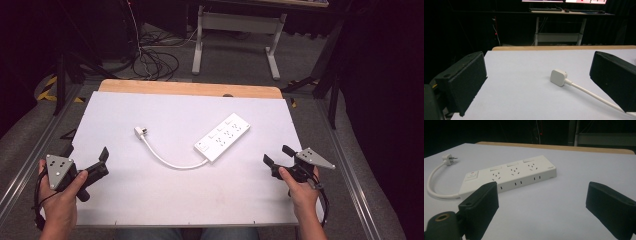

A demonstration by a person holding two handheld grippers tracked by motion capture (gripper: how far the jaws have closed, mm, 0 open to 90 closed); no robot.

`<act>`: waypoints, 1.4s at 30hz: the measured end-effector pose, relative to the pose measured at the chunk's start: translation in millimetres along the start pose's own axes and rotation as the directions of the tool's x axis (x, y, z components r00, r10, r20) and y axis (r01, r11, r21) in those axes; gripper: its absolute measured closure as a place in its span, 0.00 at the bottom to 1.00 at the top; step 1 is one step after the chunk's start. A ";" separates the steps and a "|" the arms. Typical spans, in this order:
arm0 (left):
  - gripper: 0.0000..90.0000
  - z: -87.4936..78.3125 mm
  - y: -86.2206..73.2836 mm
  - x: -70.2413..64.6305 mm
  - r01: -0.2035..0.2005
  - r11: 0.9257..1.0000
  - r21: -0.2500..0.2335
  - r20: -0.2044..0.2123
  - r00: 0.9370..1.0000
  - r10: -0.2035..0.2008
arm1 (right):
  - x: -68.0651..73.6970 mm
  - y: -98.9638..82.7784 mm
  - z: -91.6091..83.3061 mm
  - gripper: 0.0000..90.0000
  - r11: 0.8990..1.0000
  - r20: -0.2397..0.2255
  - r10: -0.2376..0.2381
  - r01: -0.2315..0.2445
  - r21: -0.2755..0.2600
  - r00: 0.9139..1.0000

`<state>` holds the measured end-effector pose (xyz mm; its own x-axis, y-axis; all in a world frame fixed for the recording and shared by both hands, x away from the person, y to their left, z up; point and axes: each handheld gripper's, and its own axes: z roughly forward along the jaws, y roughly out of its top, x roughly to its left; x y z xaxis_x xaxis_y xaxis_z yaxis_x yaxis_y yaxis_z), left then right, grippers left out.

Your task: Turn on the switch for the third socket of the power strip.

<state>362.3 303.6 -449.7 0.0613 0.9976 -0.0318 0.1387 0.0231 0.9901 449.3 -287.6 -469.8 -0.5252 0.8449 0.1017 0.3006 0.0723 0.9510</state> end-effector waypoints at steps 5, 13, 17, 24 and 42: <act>0.02 0.3 0.1 -0.4 0.002 1.000 0.003 0.003 1.000 -0.002 | 0.0 -0.5 0.1 0.13 1.000 0.003 -0.002 0.002 0.004 1.000; 0.02 1.3 0.0 -0.6 0.002 1.000 0.003 0.007 1.000 -0.002 | -1.0 -1.1 -1.0 0.14 1.000 0.010 0.008 -0.008 0.002 1.000; 0.02 1.2 0.1 -0.2 0.002 1.000 0.006 0.007 1.000 -0.002 | -0.9 -1.2 -1.0 0.18 1.000 0.004 0.008 -0.008 0.001 1.000; 0.02 1.2 0.1 -0.3 0.005 1.000 0.007 0.008 1.000 -0.005 | -1.6 -0.9 -1.5 0.23 1.000 0.030 0.011 -0.011 0.000 0.999; 0.02 1.7 0.3 0.1 0.003 1.000 0.006 0.012 1.000 -0.003 | -2.6 -0.7 -2.4 0.45 1.000 0.038 0.021 -0.022 0.007 0.999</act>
<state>364.0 303.5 -449.6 0.0729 0.9967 -0.0365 0.1453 0.0256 0.9891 448.5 -291.2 -470.0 -0.4876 0.8660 0.1107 0.3171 0.0575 0.9466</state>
